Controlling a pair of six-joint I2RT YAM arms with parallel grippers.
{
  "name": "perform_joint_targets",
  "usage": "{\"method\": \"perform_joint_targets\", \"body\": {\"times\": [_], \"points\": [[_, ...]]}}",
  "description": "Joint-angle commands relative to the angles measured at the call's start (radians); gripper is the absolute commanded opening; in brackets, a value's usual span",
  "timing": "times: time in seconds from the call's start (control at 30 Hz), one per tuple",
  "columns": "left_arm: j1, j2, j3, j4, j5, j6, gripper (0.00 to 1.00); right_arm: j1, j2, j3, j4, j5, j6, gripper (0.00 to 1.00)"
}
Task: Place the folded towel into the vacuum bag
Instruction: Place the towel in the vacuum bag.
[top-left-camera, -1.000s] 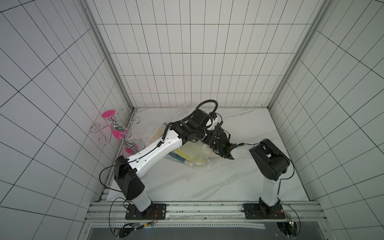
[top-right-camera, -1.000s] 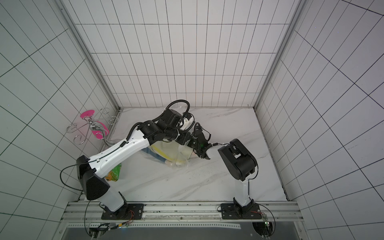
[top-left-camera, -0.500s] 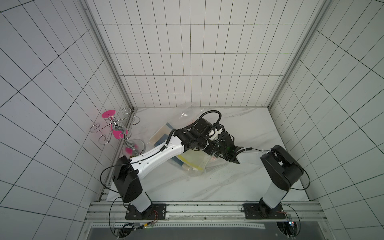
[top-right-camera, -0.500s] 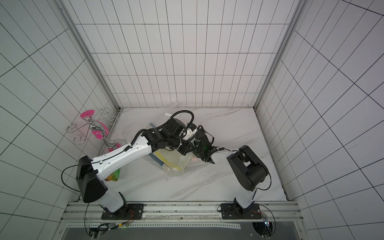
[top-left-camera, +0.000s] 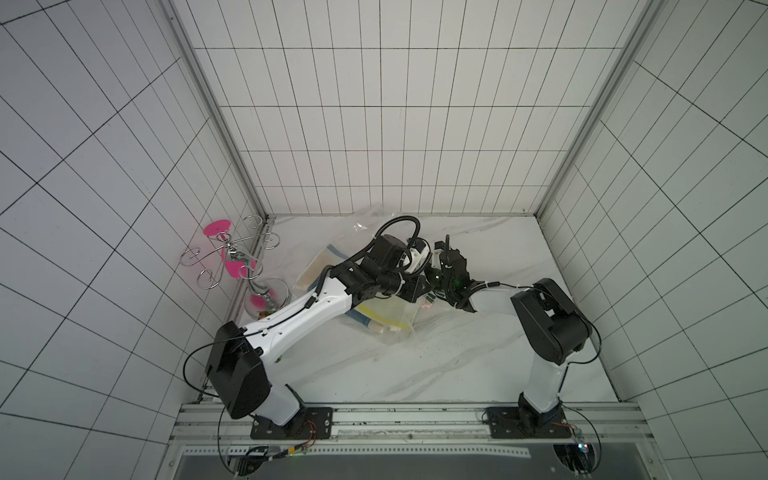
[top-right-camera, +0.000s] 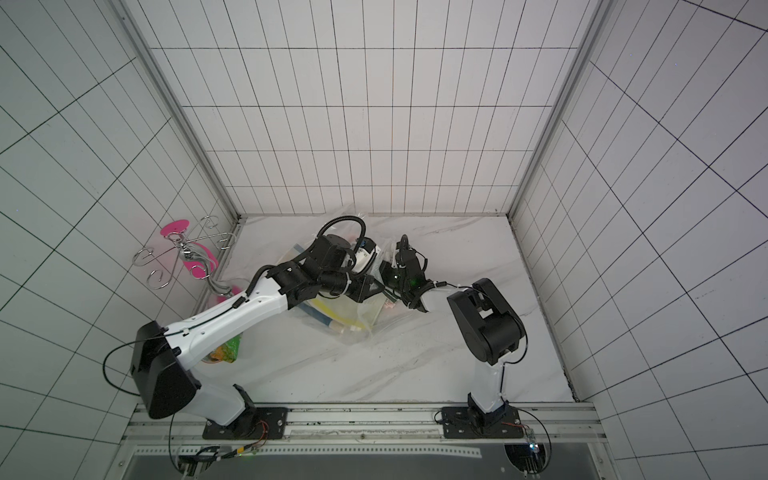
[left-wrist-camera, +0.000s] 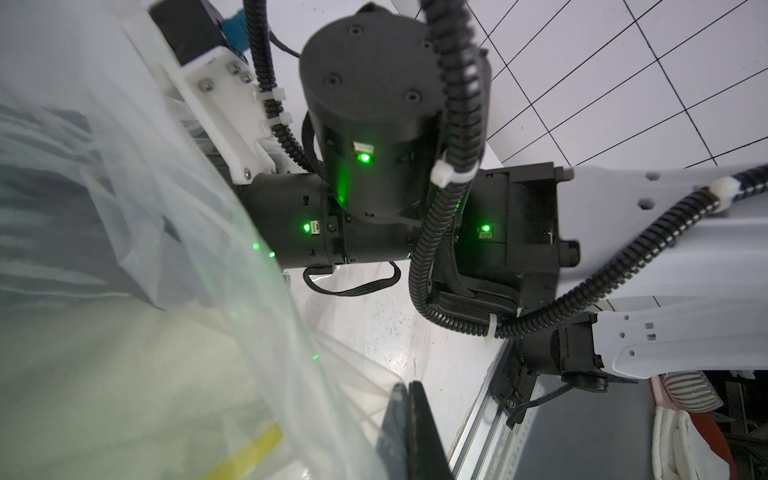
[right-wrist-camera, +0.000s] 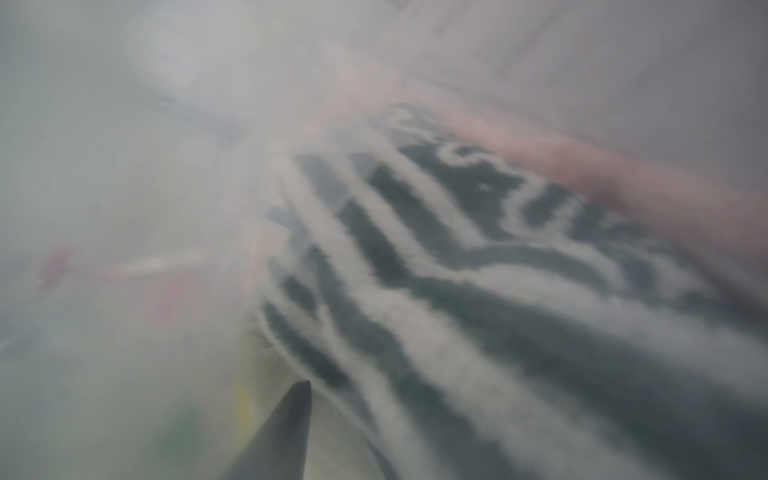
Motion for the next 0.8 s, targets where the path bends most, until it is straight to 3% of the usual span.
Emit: {"method": "perform_joint_targets", "body": {"times": [0.0,0.1,0.23,0.37,0.47,0.6,0.77], "points": [[0.012,-0.021,0.013,0.003,0.018,0.001,0.05,-0.053,0.059,0.006,-0.187,0.139,0.126,0.49],[0.031,-0.025,0.008,0.004,0.012,-0.003,0.09,-0.057,0.008,-0.014,-0.14,0.033,0.045,0.49],[0.038,-0.051,0.009,0.001,0.023,-0.012,0.22,-0.039,-0.152,0.042,-0.371,-0.078,-0.116,0.52],[0.046,-0.101,-0.011,0.025,0.048,-0.04,0.32,-0.02,-0.264,0.003,-0.475,-0.152,-0.165,0.54],[0.055,-0.147,-0.038,0.023,-0.003,-0.055,0.41,0.016,-0.292,-0.029,-0.491,-0.212,-0.17,0.54],[0.051,-0.17,-0.042,-0.099,-0.122,-0.007,0.52,0.077,-0.32,-0.09,-0.478,-0.233,-0.083,0.54],[0.051,-0.25,-0.129,-0.07,-0.082,-0.045,0.53,0.098,-0.357,-0.273,-0.325,-0.24,0.116,0.62]]}}
